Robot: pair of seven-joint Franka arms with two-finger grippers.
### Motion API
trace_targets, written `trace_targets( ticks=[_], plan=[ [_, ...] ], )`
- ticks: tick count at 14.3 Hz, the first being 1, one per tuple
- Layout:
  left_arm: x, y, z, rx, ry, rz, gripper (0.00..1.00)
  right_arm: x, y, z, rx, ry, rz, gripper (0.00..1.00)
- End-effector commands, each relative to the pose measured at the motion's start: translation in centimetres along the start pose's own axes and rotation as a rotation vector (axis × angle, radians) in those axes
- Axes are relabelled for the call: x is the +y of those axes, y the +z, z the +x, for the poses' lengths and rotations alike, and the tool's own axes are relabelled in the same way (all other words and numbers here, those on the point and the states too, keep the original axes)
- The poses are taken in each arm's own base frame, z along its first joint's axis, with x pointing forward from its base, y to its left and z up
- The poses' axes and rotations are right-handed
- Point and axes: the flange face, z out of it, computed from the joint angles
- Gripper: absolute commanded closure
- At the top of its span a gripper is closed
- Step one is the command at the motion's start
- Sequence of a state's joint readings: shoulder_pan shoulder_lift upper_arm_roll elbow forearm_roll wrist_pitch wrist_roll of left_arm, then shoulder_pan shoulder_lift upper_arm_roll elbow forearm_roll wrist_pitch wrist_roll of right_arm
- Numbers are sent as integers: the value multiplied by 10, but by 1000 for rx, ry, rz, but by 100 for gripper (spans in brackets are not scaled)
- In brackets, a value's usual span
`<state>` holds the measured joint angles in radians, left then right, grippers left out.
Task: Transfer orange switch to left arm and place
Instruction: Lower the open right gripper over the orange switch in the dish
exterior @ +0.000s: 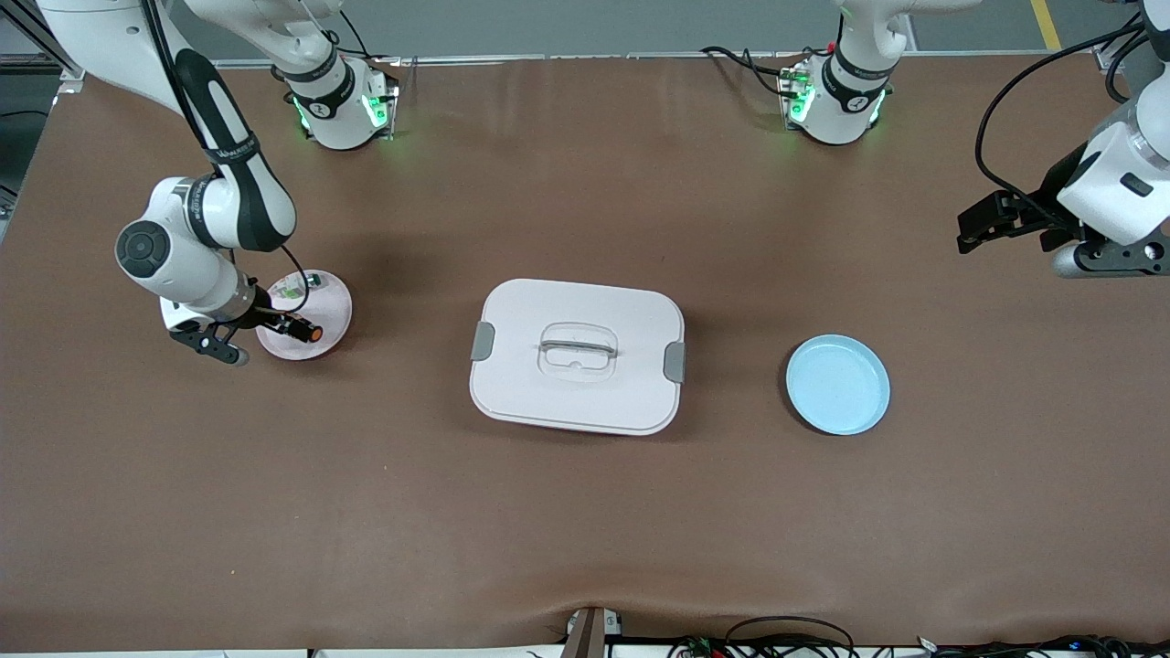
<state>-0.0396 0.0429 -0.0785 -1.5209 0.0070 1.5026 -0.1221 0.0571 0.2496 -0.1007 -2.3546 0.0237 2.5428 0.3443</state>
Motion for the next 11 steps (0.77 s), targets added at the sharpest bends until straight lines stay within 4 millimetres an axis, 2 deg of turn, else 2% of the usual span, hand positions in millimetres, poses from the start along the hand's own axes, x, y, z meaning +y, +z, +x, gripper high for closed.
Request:
trace_targets(
  ticks=[1, 5, 11],
  plan=[
    [1, -5, 0, 6, -5, 12, 0, -4, 7, -1, -6, 11, 1, 0],
    [1, -5, 1, 7, -5, 10, 0, -7, 22, -3, -16, 4, -8, 0],
    [2, -5, 1, 12, -4, 7, 0, -10, 32, -6, -27, -3, -16, 0]
  ],
)
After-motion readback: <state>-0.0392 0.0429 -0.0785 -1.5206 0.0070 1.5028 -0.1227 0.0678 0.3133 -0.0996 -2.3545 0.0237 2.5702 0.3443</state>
